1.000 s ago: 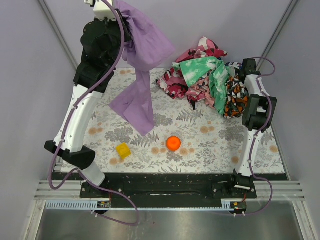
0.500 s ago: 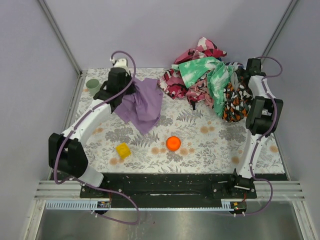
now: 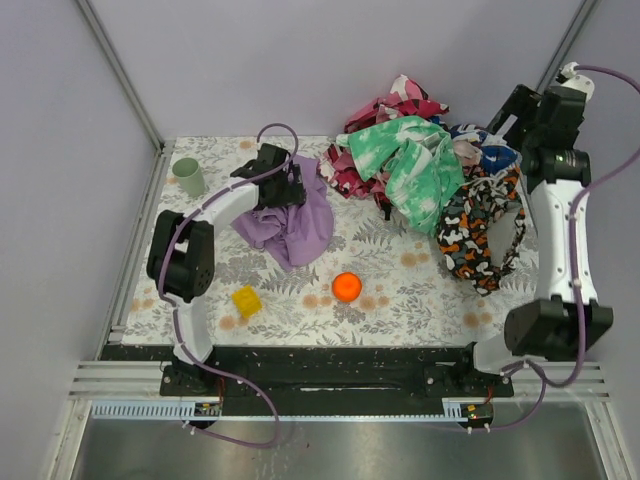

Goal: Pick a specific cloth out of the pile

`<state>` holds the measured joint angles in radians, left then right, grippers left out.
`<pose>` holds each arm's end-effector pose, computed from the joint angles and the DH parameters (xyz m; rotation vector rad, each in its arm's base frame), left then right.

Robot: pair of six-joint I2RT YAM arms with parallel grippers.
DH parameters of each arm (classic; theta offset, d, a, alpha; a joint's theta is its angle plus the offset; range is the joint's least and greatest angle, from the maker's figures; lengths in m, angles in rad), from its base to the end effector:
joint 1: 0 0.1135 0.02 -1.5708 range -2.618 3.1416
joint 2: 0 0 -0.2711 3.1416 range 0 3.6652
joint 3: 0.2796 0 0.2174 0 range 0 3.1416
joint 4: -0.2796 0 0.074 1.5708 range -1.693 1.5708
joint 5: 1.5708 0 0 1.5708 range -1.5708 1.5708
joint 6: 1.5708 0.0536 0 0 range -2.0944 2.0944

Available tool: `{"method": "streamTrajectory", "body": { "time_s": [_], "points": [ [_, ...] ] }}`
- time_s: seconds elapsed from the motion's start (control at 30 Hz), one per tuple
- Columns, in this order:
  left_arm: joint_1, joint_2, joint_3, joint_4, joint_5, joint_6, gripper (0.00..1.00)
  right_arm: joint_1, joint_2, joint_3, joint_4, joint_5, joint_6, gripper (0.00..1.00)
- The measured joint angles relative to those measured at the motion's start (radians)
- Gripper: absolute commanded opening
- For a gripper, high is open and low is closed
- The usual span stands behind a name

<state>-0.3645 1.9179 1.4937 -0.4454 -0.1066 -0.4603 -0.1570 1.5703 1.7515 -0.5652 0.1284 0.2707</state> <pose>0.3846 -0.1406 0.2398 -0.1649 2.4427 -0.2392 0.3273 -0.0588 0.4336 0.4965 1.8876 -0.0504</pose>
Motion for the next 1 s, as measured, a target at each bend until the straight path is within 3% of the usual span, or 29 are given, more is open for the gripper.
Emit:
{"method": "streamTrajectory", "body": {
  "time_s": [0.1, 0.23, 0.53, 0.67, 0.87, 1.0],
  "points": [
    [-0.014, 0.029, 0.020, -0.055, 0.001, -0.004, 0.99, 0.008, -0.159, -0.103, 0.019, -0.007, 0.029, 1.00],
    [-0.053, -0.056, 0.016, -0.146, -0.035, -0.003, 0.99, 0.007, -0.340, -0.289, 0.023, -0.019, 0.085, 0.99],
    [-0.229, -0.576, -0.028, -0.280, -0.130, 0.009, 0.99, 0.007, -0.636, -0.674, 0.008, -0.071, 0.142, 0.99],
    [-0.262, -0.855, -0.217, -0.282, -0.166, -0.037, 0.99, 0.007, -0.772, -0.791, 0.008, -0.096, 0.142, 0.99],
    [-0.262, -1.289, -0.647, -0.327, -0.248, -0.170, 0.99, 0.007, -0.942, -0.988, 0.002, -0.093, 0.154, 0.99],
    [-0.262, -1.520, -0.798, -0.386, -0.275, -0.247, 0.99, 0.007, -1.036, -1.061, -0.005, -0.092, 0.169, 1.00]
  ]
}}
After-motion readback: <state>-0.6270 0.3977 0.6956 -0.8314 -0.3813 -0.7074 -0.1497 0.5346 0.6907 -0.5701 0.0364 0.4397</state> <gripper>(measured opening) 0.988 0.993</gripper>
